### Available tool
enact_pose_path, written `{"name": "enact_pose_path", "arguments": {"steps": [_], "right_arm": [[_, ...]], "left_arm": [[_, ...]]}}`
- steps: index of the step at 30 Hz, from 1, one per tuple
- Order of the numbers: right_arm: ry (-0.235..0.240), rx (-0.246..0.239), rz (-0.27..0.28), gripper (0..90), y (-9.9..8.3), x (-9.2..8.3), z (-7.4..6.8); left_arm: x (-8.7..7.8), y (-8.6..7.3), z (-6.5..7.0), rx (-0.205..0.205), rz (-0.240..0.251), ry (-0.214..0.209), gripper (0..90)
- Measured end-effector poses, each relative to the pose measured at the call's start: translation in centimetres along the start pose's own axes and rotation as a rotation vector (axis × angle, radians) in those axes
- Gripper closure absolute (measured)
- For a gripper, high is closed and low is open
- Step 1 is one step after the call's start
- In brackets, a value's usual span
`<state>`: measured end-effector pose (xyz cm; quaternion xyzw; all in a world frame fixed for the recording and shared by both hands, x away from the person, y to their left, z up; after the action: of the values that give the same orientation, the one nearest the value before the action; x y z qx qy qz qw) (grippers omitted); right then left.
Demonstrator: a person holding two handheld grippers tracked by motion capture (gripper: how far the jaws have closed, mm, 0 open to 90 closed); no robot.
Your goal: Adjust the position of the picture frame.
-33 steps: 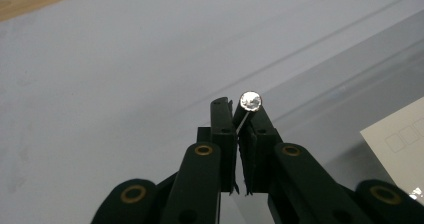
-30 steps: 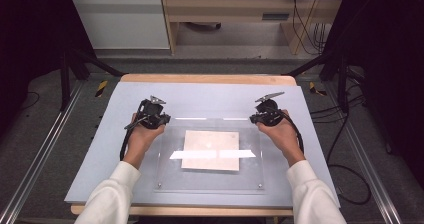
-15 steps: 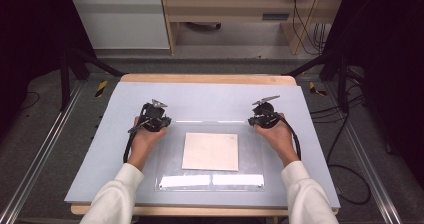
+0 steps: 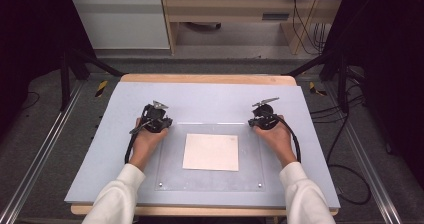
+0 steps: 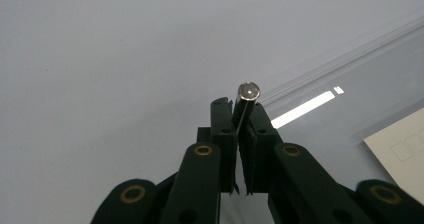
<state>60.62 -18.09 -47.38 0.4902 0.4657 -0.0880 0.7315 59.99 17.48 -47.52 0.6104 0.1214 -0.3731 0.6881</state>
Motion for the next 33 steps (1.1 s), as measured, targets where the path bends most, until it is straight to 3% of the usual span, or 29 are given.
{"name": "enact_pose_path", "arguments": {"steps": [22, 33], "right_arm": [[-0.003, 0.022, 0.026, 84.3, -0.34, 0.13, -0.11], [-0.035, 0.002, 0.038, 77.7, -0.62, -0.04, -0.09]], "left_arm": [[0.22, -0.28, -0.01, -0.002, 0.021, -0.005, 84.5], [0.23, -0.40, 0.10, -0.008, 0.035, 0.001, 84.3]]}}
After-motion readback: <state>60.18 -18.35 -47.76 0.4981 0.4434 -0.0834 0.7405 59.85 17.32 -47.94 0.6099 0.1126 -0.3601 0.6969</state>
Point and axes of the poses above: each handheld gripper's, and its own axes: x roughly forward along the jaws, y roughly out of its top, z roughly to its right, the point moved 2 cm from there along x, roughly forward along the jaws, and after that the axes turned 10 degrees about -x, right-handed, at the moved point
